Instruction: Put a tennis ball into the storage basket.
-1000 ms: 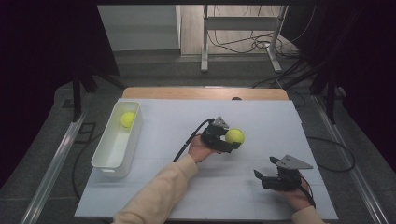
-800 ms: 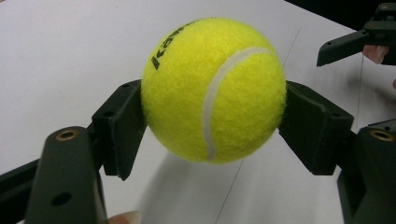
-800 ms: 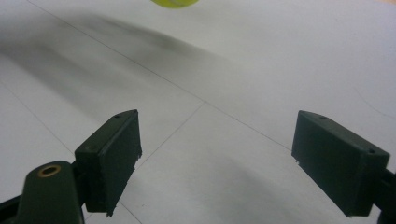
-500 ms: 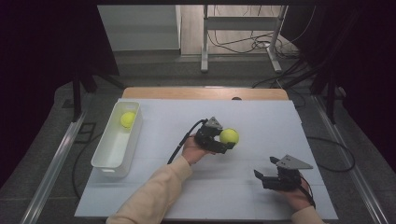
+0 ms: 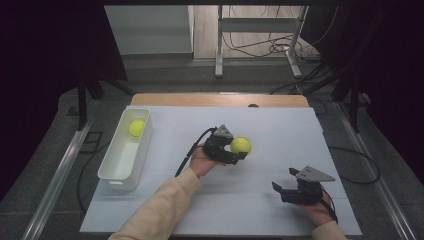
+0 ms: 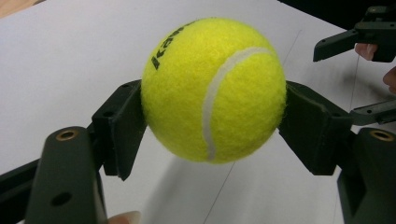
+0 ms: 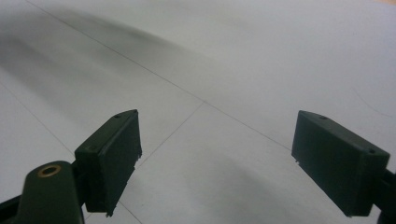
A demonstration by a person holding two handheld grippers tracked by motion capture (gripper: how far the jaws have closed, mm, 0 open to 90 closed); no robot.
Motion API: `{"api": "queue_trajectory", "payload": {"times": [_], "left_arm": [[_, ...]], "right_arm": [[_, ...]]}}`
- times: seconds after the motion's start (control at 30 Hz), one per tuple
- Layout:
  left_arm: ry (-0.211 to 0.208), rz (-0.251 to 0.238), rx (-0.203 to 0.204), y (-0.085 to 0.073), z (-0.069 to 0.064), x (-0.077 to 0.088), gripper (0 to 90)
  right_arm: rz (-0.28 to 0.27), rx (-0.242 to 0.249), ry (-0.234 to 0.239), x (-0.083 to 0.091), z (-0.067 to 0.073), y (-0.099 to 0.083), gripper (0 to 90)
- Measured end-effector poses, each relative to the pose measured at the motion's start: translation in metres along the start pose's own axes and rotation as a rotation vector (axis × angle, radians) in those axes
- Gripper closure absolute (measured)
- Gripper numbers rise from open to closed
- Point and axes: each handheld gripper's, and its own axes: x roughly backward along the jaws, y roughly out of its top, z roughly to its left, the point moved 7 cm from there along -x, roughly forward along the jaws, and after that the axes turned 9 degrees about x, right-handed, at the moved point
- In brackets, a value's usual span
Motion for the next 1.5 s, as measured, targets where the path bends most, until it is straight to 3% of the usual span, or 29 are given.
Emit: {"api": "queue_trajectory", "payload": {"times": [0.7,1.5], "left_arm": [[0.000,-0.042,0.023,-0.001,0.002,0.022,27.5],[0.036,-0.060,0.035,-0.008,0.012,0.050,27.4]], "right_arm": [[0.005,0.004,-0.004,0.000,0.000,0.000,16.2],[0.010,0.004,-0.003,0.000,0.001,0.000,16.2]]}}
